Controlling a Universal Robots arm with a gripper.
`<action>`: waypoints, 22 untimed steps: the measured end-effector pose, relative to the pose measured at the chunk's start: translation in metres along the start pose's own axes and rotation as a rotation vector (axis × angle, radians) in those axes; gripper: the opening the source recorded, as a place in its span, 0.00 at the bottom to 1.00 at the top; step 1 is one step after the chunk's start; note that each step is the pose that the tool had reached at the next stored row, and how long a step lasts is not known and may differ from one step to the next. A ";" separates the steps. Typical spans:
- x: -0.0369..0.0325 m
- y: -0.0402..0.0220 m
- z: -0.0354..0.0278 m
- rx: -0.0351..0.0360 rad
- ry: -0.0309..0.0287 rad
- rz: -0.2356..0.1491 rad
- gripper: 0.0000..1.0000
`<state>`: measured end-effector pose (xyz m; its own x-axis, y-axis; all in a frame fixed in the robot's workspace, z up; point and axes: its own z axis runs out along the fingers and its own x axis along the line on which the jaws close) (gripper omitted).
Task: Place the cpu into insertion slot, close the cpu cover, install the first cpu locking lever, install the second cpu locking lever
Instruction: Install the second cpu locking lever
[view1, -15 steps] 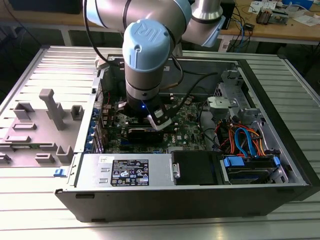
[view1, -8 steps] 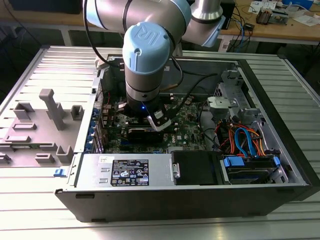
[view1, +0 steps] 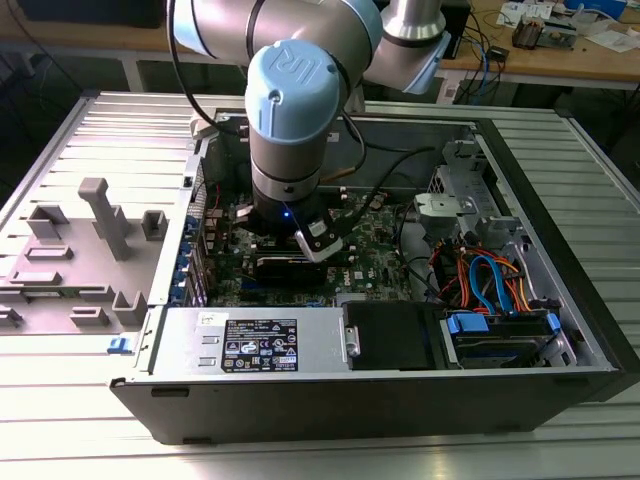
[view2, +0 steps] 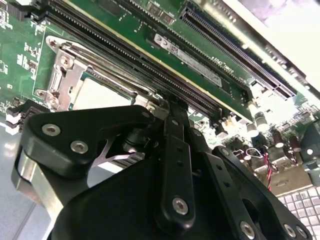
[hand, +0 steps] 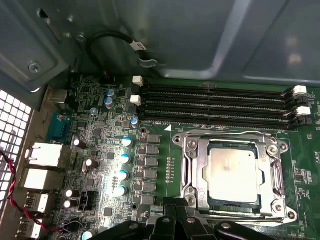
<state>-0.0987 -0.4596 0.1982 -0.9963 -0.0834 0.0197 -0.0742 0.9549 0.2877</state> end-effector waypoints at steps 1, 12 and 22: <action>0.0000 0.0006 -0.0017 -0.0001 0.0001 0.000 0.11; 0.0003 0.0045 -0.0145 -0.0007 0.0000 0.000 0.11; 0.0003 0.0045 -0.0145 -0.0013 0.0001 0.000 0.11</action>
<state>-0.0988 -0.4594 0.2135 -0.9963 -0.0834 0.0197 -0.0742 0.9545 0.2889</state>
